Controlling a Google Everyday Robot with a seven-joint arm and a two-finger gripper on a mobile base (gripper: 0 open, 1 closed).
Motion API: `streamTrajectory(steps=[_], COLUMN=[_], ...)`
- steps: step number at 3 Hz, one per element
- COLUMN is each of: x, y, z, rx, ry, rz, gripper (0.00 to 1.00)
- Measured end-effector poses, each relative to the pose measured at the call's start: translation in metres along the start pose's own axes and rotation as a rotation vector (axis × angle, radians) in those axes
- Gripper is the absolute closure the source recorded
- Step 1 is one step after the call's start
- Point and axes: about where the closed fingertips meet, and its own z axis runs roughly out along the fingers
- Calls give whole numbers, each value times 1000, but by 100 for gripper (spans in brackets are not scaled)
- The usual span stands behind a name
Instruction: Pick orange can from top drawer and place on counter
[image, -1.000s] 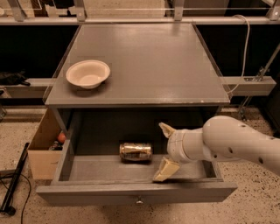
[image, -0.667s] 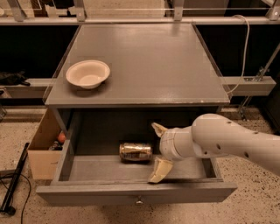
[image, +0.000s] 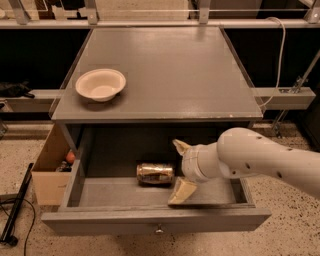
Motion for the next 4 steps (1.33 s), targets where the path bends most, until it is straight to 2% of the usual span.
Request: streamTrajectory(steps=[1,2,4], x=[-14,10,4], y=[-9,-7,-22], z=[17,36,60], rx=[10,12,-13], ry=[-14,-5,-5], rz=[-37,-9,-26], gripper=[0,0,0])
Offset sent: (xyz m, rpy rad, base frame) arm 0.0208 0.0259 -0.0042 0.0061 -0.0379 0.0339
